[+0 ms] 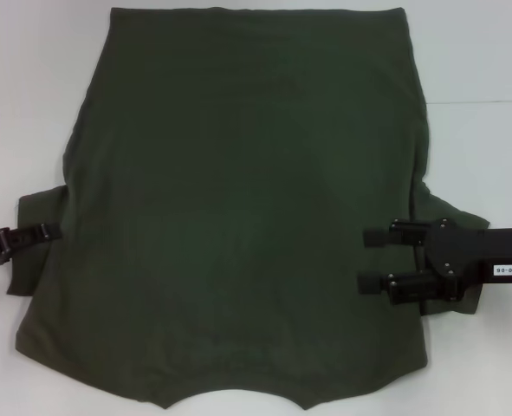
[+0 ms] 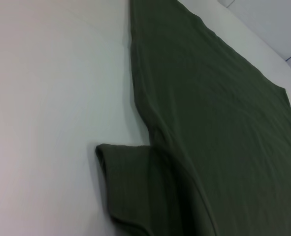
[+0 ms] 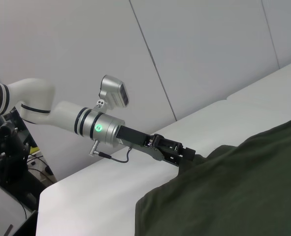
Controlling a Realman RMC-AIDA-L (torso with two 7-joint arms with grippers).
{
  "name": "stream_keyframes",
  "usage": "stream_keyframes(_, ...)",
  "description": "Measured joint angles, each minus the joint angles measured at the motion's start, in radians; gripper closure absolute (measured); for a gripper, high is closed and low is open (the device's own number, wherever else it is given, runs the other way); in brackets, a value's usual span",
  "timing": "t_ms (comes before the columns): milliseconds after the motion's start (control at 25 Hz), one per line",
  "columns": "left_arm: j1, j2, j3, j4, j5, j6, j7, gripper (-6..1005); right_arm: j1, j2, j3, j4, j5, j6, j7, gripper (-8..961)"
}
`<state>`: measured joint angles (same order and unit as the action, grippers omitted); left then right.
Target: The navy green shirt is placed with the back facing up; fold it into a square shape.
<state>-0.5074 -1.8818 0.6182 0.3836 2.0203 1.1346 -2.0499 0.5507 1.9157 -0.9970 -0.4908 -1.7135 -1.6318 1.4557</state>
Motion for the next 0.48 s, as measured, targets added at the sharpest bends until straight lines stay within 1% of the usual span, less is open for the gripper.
stream_keyframes(400, -0.002, -0.002, 0.000, 0.000, 0.000, -0.021, 0.003, 301, 0.000, 0.001, 0.000, 0.000, 0.000, 0.000, 0.000, 73)
stream_keyframes(480, -0.002, -0.002, 0.000, 0.000, 0.000, -0.024, 0.002, 383, 0.000, 0.001, 0.000, 0.000, 0.000, 0.000, 0.000, 74)
